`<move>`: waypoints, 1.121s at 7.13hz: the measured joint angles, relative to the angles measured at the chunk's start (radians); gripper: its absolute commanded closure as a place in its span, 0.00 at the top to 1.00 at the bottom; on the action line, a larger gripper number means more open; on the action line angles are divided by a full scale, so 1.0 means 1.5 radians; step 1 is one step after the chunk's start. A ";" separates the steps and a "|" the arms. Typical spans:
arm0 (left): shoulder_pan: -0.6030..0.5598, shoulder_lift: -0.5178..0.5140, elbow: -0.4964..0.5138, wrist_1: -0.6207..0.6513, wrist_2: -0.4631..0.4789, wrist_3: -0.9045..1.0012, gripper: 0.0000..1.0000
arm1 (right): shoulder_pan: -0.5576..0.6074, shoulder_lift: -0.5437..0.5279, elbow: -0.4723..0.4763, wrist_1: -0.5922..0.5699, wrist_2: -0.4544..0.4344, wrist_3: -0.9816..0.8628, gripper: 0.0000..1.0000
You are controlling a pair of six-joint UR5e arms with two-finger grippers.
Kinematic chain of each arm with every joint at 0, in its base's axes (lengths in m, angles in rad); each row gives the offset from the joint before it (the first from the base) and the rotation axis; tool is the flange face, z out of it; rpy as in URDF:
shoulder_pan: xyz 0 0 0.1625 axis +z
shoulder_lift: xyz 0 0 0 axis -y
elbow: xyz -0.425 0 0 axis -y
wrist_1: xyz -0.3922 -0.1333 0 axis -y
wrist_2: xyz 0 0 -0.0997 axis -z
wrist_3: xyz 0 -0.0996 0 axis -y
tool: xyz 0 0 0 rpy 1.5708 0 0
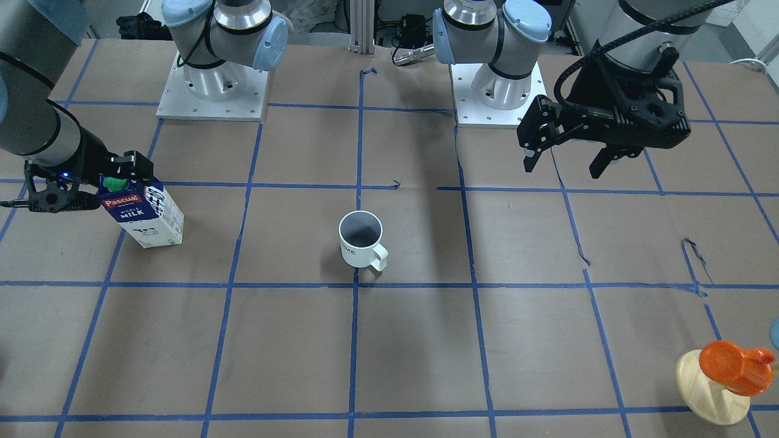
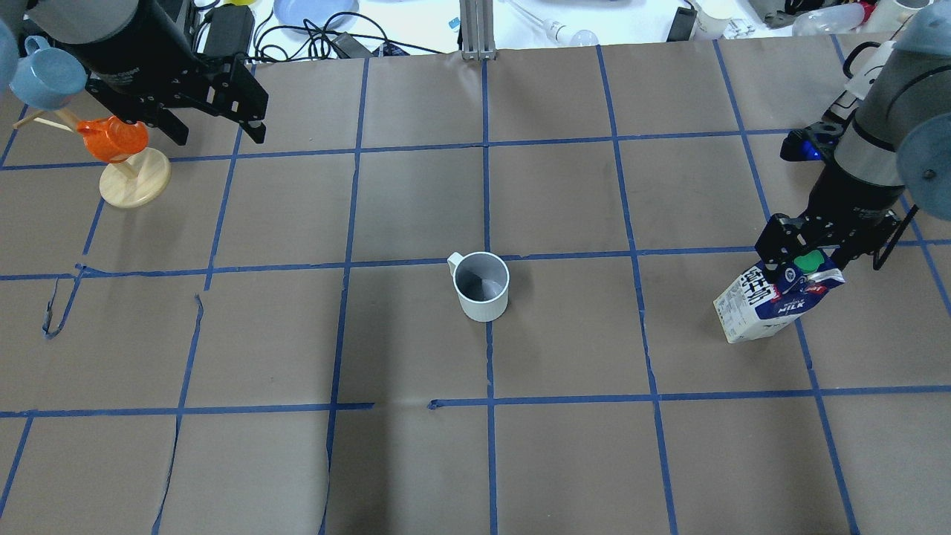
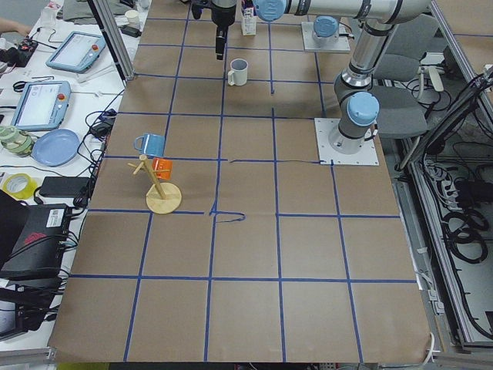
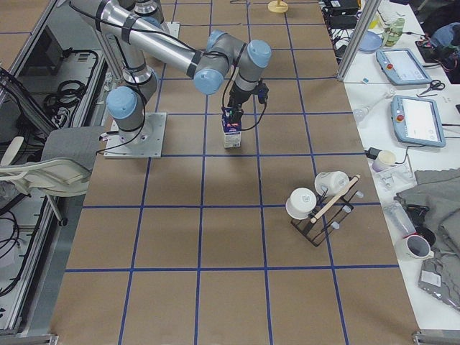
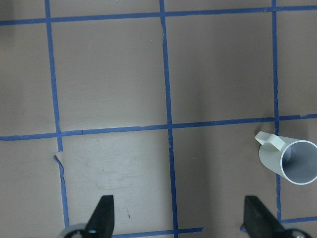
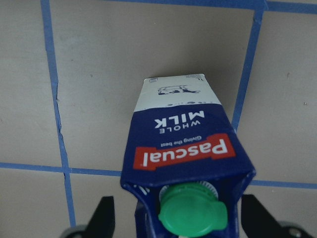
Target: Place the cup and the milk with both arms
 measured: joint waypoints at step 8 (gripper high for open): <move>0.001 0.011 0.000 0.004 0.017 -0.002 1.00 | 0.137 0.048 -0.136 0.004 0.047 0.149 0.45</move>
